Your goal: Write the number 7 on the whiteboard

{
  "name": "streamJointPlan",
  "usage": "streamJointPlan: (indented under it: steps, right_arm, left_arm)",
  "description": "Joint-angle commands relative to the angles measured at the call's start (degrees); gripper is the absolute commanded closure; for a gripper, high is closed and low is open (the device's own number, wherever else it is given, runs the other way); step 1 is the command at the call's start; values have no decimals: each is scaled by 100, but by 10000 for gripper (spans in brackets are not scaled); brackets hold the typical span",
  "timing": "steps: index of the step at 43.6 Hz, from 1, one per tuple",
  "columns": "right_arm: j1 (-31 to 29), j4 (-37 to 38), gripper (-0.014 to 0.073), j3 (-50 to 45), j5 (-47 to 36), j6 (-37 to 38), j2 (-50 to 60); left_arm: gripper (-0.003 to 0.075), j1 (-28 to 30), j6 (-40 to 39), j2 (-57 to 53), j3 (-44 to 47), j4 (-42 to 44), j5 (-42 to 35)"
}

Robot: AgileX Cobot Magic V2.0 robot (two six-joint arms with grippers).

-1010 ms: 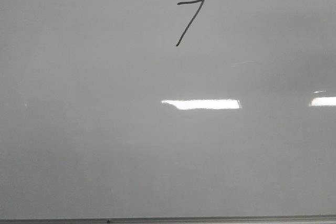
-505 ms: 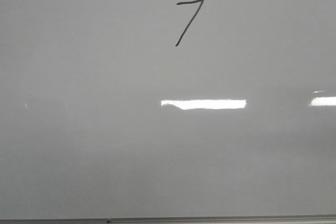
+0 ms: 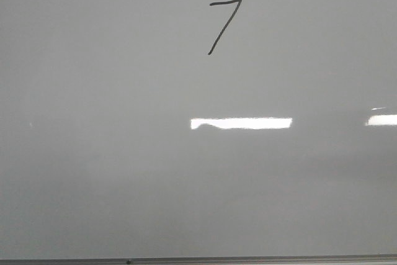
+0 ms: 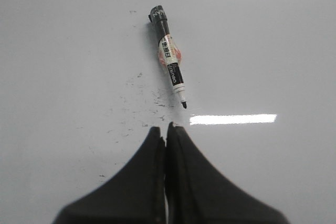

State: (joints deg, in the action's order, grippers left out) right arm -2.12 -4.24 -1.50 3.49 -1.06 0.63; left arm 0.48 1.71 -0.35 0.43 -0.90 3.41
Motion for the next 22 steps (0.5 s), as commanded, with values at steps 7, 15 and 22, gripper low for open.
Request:
streamJointPlan:
  steps: [7, 15, 22]
  right_arm:
    - [28, -35, 711, 16, -652, -21, 98]
    - [28, -35, 711, 11, -646, -21, 98]
    - [31, 77, 711, 11, -670, 48, 104]
  left_arm:
    - [741, 7, -57, -77, 74, -5, -473]
    - [741, 7, -57, -77, 74, -5, -473]
    - [741, 7, -57, -77, 74, -5, -473]
